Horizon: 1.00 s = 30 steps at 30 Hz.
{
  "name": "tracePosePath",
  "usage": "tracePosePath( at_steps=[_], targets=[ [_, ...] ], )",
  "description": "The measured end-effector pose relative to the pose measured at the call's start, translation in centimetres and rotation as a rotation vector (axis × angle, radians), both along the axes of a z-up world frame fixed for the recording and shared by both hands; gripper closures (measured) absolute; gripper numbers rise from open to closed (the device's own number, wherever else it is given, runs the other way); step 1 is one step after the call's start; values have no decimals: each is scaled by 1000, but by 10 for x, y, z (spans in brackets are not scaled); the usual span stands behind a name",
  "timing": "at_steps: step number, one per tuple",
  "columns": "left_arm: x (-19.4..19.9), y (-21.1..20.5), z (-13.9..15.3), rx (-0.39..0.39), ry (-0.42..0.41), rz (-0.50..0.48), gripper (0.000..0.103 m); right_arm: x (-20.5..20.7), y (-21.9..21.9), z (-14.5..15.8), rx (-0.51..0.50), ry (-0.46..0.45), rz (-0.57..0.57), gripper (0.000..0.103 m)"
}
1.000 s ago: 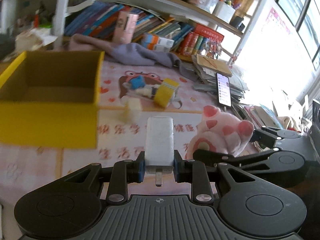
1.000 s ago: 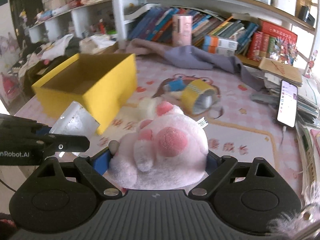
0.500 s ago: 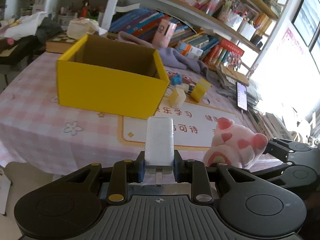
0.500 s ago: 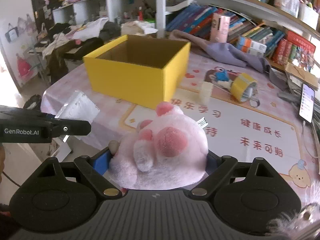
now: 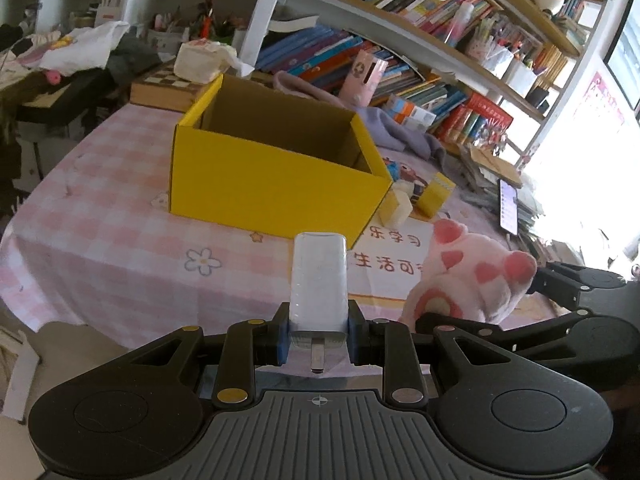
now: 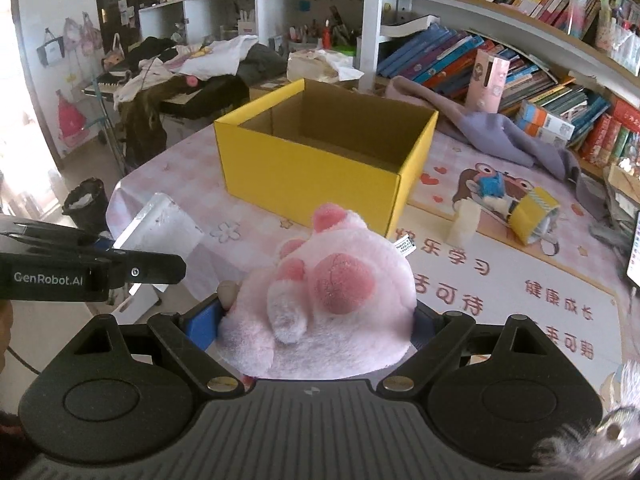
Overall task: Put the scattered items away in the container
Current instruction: 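Lift and carry the pig and charger in both tools over the yellow box, then open both tools to drop the pig and charger into the box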
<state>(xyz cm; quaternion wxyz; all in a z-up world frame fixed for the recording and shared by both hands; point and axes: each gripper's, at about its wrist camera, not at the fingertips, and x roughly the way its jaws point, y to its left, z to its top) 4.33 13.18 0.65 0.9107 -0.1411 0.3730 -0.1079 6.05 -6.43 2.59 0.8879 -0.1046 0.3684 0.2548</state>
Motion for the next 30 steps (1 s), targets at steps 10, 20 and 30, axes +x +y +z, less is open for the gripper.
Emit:
tracePosePath(
  at_steps=[10,20,30],
  targets=[
    [46,2,21,102,-52,-16,78,43,12,14,70,-114,42,13],
    [159,3,57,227,-152,-5,78,144,24,53,61,-348,72,13],
    [249,-20,1,419,-9,-24,78,237,67,-16,-118,-316,219,12]
  ],
)
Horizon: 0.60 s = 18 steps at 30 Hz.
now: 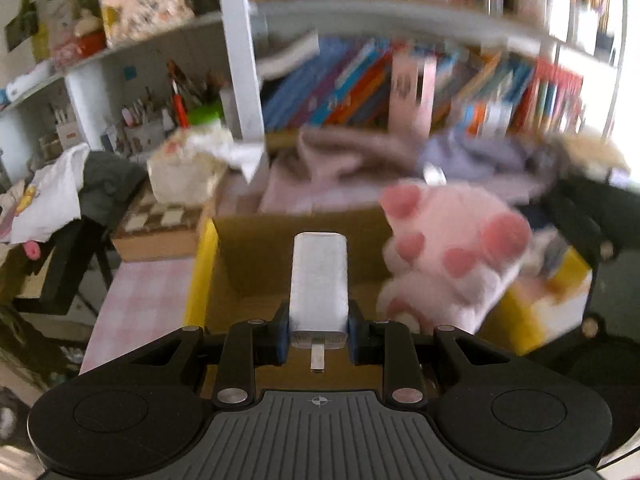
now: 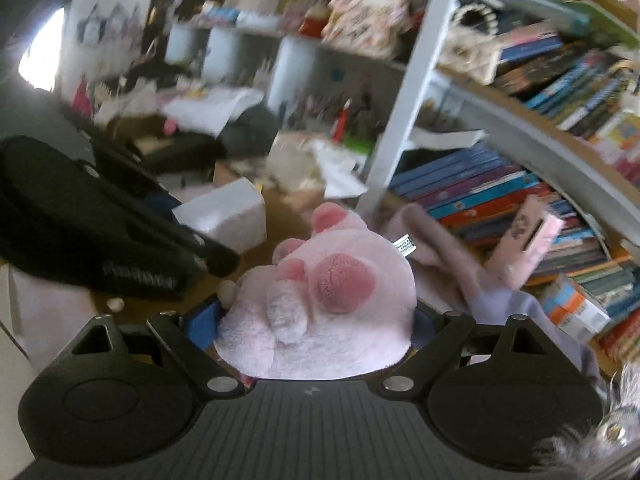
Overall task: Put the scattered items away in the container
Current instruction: 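Open both tools to drop the pig and charger into the box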
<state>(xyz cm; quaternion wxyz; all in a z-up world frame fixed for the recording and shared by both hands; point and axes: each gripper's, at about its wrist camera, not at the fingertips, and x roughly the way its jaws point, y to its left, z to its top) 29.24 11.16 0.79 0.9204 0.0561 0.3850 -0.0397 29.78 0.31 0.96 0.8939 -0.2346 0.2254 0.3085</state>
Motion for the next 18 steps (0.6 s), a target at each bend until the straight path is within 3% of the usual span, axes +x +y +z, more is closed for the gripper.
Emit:
tracePosePath(
  at_steps=[4,13,15,18],
  targets=[
    [12,0,-15,21,62,9,78,16,10,-24,-81,53,48,12],
    [31,-11,-24,79,95,-7,72,33,8,-30,-107,118,50,8],
    [32,-10,-20,78,77,-2,48,32,7,-29,-93,116,50,8],
    [28,-6,-9,42,26,-2,34,26,2,-27,-65,81,61,0]
  ],
)
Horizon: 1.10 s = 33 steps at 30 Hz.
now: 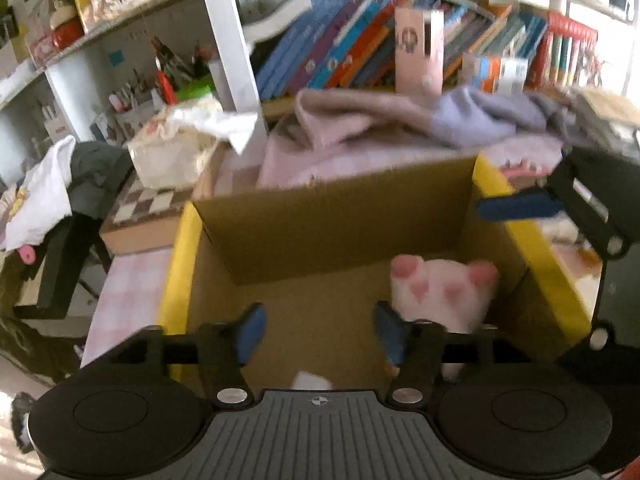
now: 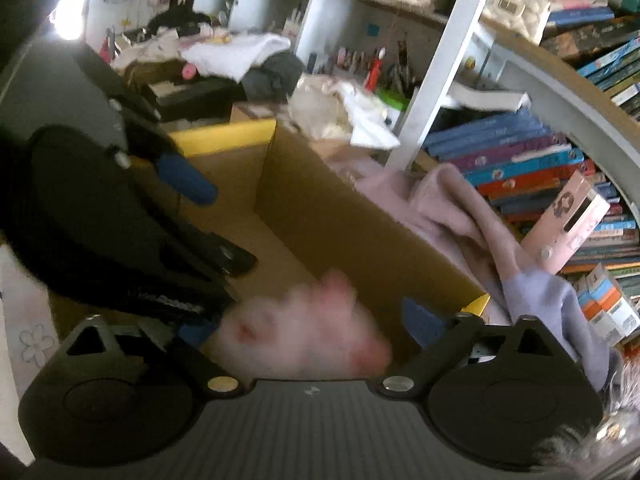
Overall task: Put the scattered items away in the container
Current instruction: 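Open both tools to drop the pig and charger into the box, then withdraw both tools from the box toward the remaining items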
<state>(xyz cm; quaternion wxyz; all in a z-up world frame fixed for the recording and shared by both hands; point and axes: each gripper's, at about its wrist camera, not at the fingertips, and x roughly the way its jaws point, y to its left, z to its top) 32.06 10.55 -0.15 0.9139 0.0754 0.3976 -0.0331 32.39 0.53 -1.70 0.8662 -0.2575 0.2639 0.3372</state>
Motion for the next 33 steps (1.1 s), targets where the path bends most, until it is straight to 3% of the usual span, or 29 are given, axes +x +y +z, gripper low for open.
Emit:
tracePosePath(
  at_steps=[7,16,18,24,30,33],
  targets=[
    [-15,1,28,-42,-118,55,20,-5,-13,15,71,-44,-1,0],
    [-48,-2,58,-70,-262,98,14,-16,-38,52,208,-121,-54,0],
    [-60,-2,63,-76,-295,110,7,-23,-48,61,248,-153,-78,0],
    [-105,8,71,-133,-382,184,6,-60,-79,69,302,-260,-125,0],
    [-161,13,75,-208,-420,205,5,-107,-96,77,370,-271,-192,0],
    [-194,9,74,-203,-416,206,5,-137,-106,80,432,-284,-253,0]
  ],
)
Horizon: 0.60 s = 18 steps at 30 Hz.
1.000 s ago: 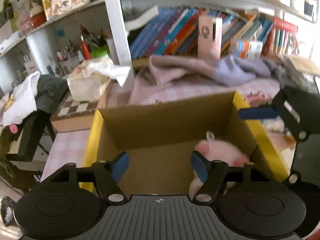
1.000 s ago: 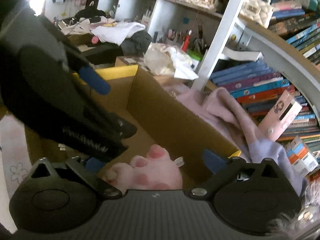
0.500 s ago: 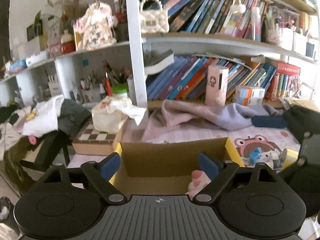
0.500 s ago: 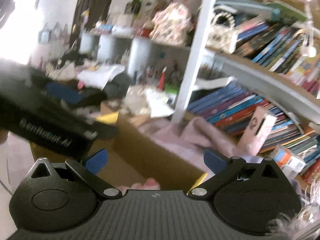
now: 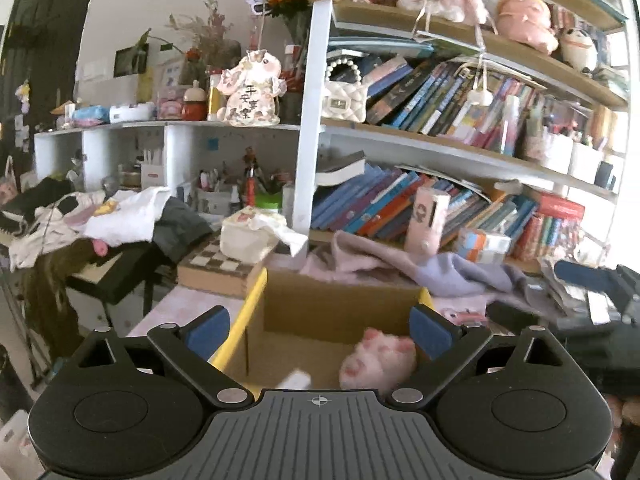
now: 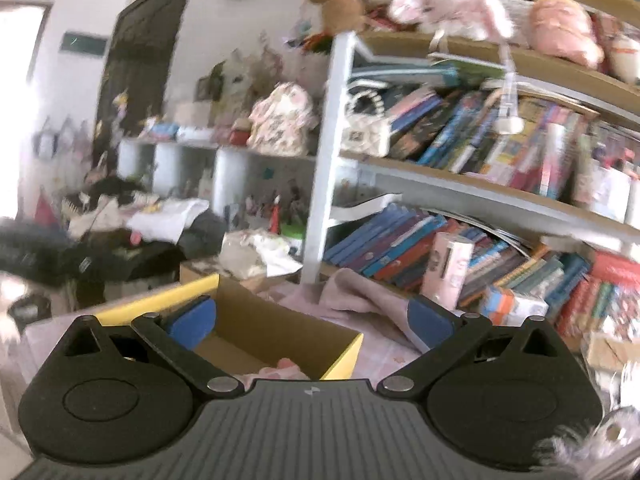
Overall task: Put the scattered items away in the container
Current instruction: 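Withdraw both tools from the box toward the remaining items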
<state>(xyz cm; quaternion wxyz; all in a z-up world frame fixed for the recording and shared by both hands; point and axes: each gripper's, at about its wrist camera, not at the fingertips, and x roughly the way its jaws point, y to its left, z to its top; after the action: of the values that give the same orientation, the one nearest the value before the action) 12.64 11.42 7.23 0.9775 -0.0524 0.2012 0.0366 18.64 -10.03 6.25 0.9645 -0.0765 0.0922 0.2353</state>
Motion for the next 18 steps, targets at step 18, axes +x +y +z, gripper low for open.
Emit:
tracePosePath(
  at_steps=[18],
  targets=[
    [-131,-36,-16,72,47,-39,5,-157,-73,-16,102,65,-272,1]
  ],
)
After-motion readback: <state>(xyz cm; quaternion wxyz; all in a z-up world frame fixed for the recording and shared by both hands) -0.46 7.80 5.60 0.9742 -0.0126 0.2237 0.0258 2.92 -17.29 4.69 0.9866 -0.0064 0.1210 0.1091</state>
